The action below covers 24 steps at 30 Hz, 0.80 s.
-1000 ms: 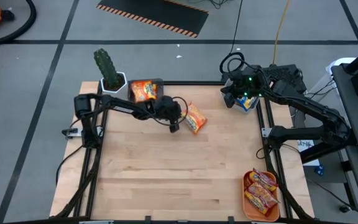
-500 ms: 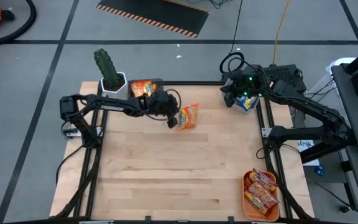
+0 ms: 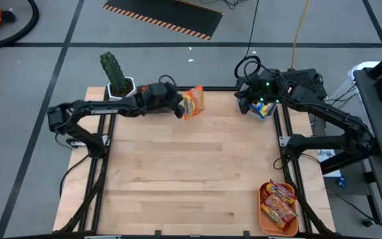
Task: Sort Maruchan noodles
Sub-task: Put the orange noodle pack into the black bin
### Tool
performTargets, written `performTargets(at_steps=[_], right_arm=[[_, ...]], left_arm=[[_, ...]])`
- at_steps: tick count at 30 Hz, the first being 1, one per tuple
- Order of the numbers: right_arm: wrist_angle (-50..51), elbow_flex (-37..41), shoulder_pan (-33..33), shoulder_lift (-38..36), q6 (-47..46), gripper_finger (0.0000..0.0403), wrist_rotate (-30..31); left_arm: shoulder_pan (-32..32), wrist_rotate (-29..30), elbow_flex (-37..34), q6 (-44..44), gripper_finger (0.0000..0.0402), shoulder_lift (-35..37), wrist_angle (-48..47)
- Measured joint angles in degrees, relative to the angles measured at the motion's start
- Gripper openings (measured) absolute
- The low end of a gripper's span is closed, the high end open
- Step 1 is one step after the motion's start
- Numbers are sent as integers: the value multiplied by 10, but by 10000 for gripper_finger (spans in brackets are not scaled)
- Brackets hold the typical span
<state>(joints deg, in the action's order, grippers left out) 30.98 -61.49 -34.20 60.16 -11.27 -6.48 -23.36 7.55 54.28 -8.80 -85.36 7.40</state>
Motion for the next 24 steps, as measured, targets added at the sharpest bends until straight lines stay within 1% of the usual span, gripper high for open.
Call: performTargets(at_steps=[6,11,14,18,20,24], right_arm=[[-8,0,2,0,-15,0,0],[-19,0,2,0,-49,0,-2],[-36,0,2,0,-62,0,-11],[-62,0,2,0,-79,0,-6],[-79,0,2,0,-91,0,8],[-106,0,1,0,-108,0,22]], left_arm=[[-15,47,0,-4,0,45,-7],[-31,110,0,-47,0,79,-60],[-39,142,0,-50,0,93,-86],[-57,150,0,-51,0,102,-103],[-69,151,0,-55,0,103,-113],[-92,156,0,-84,0,102,-119]])
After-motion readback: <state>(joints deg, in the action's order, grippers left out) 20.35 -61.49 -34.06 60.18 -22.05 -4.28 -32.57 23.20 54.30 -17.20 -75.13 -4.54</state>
